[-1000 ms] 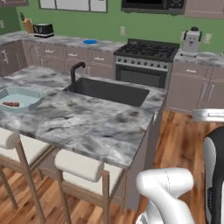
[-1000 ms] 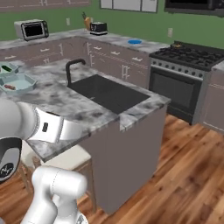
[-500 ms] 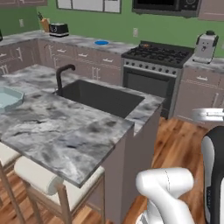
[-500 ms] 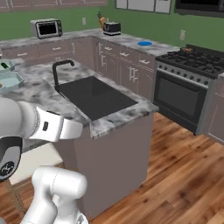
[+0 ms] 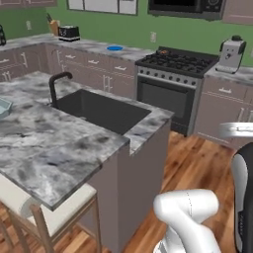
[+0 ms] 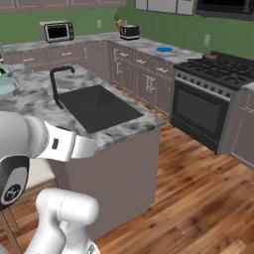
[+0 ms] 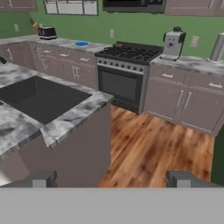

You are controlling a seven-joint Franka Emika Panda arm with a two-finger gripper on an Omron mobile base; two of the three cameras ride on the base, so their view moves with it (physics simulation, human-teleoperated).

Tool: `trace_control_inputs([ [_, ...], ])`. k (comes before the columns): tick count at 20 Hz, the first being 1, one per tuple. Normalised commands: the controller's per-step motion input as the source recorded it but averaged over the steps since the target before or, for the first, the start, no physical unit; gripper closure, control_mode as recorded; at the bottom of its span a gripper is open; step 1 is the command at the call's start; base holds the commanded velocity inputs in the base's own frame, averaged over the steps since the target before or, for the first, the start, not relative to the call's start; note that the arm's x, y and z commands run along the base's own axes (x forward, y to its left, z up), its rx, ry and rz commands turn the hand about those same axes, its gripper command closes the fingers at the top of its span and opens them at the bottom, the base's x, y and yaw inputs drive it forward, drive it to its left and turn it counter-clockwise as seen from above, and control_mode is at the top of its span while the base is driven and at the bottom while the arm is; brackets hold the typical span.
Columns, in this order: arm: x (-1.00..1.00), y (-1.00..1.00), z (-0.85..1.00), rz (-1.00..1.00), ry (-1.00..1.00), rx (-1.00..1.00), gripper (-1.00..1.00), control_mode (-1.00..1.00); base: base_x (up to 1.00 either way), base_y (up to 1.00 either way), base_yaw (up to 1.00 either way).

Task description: Place the cold items (mango and cucumber) from the fridge in one tupperware on the dining counter. Place the warm items (hot dog and kebab skewer) in the stove area in another tupperware.

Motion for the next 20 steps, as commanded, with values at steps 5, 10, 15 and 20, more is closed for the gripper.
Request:
trace_control_inputs([
  [5, 0.00, 0.00, 0.00, 0.00, 0.00, 0.00, -1.00, 1.00, 0.65, -1.00, 0.18],
  [10, 0.00, 0.00, 0.00, 0.00, 0.00, 0.00, -1.00, 1.00, 0.63, -1.00, 0.14],
  [15, 0.00, 0.00, 0.00, 0.00, 0.00, 0.00, -1.00, 1.00, 1.00, -0.98, 0.25],
  [20, 0.00, 0.00, 0.00, 0.00, 0.00, 0.00, -1.00, 1.00, 0.89, -1.00, 0.29],
])
